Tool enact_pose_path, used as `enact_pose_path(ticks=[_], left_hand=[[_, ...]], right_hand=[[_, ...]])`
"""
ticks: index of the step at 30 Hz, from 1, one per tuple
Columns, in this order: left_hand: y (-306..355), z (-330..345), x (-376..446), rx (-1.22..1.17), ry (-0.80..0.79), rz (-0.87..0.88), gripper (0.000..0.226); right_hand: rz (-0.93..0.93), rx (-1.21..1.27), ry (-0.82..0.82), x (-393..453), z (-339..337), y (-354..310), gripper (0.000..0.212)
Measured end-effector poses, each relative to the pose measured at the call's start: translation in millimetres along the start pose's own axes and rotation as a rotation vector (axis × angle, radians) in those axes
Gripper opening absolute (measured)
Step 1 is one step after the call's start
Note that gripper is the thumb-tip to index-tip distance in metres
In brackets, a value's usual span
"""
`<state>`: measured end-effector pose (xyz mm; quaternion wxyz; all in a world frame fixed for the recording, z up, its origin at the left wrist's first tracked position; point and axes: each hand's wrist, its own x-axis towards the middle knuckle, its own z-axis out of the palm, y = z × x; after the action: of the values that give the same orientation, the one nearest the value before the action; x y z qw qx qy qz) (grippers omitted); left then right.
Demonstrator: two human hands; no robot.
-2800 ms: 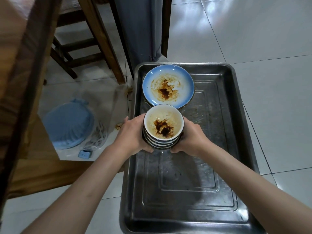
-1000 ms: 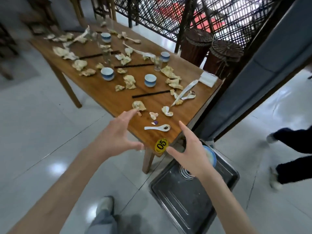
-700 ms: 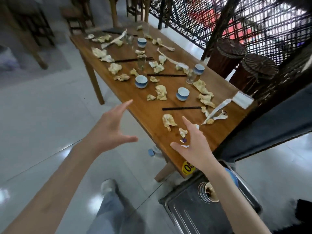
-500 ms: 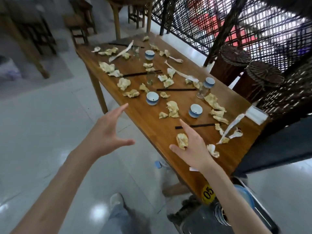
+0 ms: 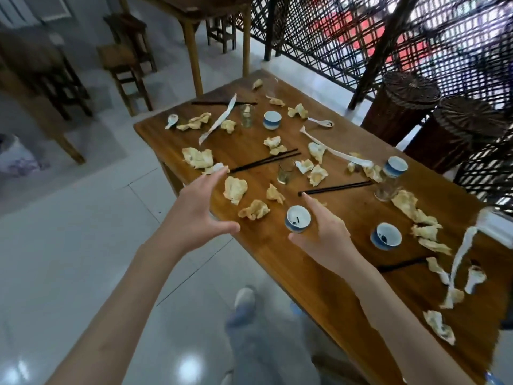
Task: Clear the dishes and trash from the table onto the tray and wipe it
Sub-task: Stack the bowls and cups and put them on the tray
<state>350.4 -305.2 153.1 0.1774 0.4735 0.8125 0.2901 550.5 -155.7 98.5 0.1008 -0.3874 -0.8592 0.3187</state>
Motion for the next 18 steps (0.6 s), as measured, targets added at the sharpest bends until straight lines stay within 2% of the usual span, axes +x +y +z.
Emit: enact_pose_path(ticks=[7,14,18], left_hand=[[-35,-8,137,0.024,-0.039,0.05,0.102],[-66,-10,281,0.101,-0.055,0.061,0.101],[-81,3,350,0.146,-0.071,0.08,0.101]], right_hand=[[-0.027,-0.04,0.018,135,9,-7,0.087],[0.121,-0.033,0.075,263,16,1,0.089],[0.2,-0.051,0.035,312,22,5,0.089]])
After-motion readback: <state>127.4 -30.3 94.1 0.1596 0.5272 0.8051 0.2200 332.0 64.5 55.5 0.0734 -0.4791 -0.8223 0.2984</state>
